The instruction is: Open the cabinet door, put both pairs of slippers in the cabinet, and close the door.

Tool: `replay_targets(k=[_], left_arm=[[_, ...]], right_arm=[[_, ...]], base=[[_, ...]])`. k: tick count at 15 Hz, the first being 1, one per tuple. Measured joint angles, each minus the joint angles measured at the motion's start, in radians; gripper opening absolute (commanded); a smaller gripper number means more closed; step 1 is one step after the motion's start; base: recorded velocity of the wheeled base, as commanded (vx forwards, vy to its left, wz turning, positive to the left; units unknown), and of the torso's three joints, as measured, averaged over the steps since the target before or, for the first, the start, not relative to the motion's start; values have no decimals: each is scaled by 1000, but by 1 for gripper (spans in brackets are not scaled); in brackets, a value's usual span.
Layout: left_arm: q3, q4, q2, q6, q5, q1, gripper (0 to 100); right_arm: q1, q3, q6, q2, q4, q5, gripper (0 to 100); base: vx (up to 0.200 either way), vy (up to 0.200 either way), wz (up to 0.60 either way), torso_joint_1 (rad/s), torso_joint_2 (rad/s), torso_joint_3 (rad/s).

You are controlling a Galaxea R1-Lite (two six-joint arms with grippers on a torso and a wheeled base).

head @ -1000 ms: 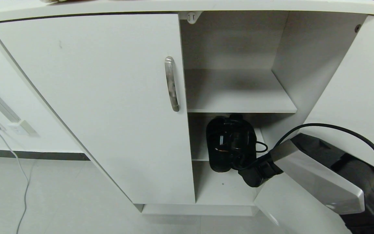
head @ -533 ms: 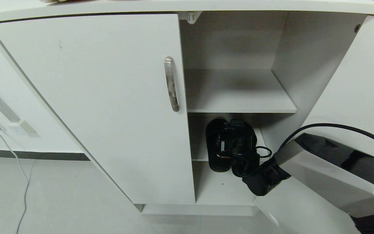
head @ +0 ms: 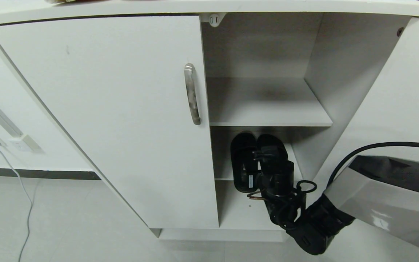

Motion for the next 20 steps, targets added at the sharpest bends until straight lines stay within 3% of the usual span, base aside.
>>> replay_targets(k=[3, 5, 10, 20], left_arm=[[0, 0, 0, 0, 0, 0, 0], [0, 0, 0, 1, 0, 0, 0], [0, 0, 0, 0, 0, 0, 0], [0, 0, 0, 4, 0, 0, 0]], right_arm=[[35, 164, 0, -49, -157, 0, 100], [53, 209, -9, -67, -177, -1, 100], [71, 224, -16, -82, -180, -2, 100], [71, 214, -28, -98, -175, -1, 100]], base=[[0, 0, 0, 0, 0, 0], [-100, 0, 0, 1, 1, 4], [-200, 0, 0, 0, 0, 1], [0, 0, 0, 0, 0, 0]])
